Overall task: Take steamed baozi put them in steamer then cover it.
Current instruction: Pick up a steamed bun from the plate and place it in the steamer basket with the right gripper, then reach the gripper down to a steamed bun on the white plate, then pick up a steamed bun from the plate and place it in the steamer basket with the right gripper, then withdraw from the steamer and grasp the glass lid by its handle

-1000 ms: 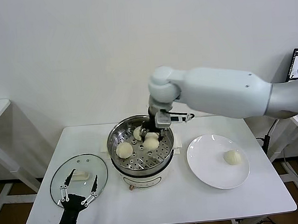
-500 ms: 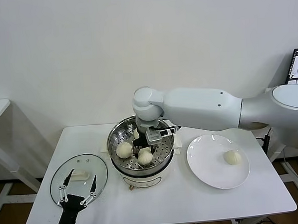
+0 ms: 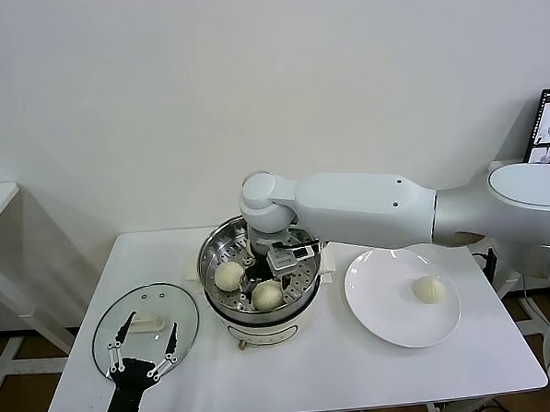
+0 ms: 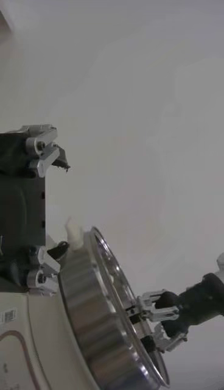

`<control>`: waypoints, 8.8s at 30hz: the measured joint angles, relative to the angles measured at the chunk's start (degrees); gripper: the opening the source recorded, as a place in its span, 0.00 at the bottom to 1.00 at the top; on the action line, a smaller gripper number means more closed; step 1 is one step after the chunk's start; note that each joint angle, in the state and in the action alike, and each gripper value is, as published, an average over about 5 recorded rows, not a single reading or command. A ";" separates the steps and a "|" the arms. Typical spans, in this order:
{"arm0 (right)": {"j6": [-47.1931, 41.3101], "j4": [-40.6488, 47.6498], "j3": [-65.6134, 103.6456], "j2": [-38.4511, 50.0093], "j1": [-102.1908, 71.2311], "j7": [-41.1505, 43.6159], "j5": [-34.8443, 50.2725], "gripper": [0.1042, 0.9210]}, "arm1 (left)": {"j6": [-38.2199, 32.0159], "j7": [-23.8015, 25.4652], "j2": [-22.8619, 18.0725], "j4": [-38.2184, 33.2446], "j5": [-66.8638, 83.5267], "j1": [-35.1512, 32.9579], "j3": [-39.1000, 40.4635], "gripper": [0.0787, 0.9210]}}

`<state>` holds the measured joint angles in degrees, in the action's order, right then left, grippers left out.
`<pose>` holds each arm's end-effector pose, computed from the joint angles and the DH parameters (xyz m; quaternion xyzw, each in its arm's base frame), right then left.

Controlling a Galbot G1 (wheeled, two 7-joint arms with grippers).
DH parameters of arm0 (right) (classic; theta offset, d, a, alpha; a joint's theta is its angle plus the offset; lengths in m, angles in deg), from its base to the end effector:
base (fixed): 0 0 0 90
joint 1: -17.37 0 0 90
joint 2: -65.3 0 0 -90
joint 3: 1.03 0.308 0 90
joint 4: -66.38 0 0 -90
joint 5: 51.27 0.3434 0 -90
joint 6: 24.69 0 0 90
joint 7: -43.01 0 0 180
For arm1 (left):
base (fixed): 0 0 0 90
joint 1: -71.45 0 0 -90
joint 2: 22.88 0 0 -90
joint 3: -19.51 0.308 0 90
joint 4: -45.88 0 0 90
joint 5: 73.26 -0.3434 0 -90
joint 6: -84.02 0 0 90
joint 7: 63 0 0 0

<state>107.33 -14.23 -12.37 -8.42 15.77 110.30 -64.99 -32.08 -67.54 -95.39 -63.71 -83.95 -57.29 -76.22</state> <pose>0.4405 0.2168 -0.0789 -0.6879 -0.0834 -0.7068 0.1423 0.1420 0.0888 -0.3373 0.0615 0.9689 0.2274 0.0757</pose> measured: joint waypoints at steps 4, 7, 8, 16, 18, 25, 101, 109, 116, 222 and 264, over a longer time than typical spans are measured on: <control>-0.76 0.03 0.88 0.71 0.54 0.27 0.69 0.88 | -0.02 0.00 0.04 0.08 0.00 0.10 0.00 0.88; -1.82 0.43 2.17 1.78 1.17 0.76 1.81 0.88 | -0.01 0.01 0.06 0.08 0.00 0.17 0.02 0.88; -2.33 0.65 2.71 2.27 1.43 1.00 2.35 0.88 | 0.00 0.01 0.06 0.08 0.00 0.20 0.02 0.88; -12.01 5.56 7.33 8.52 4.05 3.99 10.39 0.88 | 0.16 0.03 0.18 0.19 0.00 0.44 0.06 0.88; -16.06 7.85 8.02 10.48 4.30 4.82 12.84 0.88 | 0.22 0.03 0.23 0.13 0.00 0.44 0.06 0.88; -29.03 17.17 8.27 17.26 3.67 6.42 19.85 0.88 | 0.48 0.03 0.39 -0.10 0.00 0.48 -0.08 0.88; -44.27 21.31 -1.56 23.16 4.64 7.71 29.84 0.66 | 0.77 -0.16 0.38 -0.10 -0.93 0.84 0.84 0.88; -48.03 16.16 -6.24 16.94 12.20 7.50 40.07 0.66 | 0.81 -0.27 0.31 -0.22 -0.99 1.07 1.18 0.88; -51.13 14.34 -9.54 11.20 13.95 4.92 44.42 0.65 | 0.79 -0.36 0.41 -0.12 -0.92 1.32 1.12 0.88; -19.23 -4.74 91.40 12.10 -89.24 -71.93 36.11 0.88 | 9.67 -13.88 4.87 12.95 -46.23 7.21 -4.59 0.88; -17.16 -3.89 97.54 4.52 -98.92 -70.33 31.19 0.88 | 13.07 -19.17 3.38 26.65 -58.09 17.96 -1.94 0.88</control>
<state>90.16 -18.12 85.16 -3.90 -83.14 39.97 -33.80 -19.01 -86.72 -92.02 -37.06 -142.04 -39.33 -78.16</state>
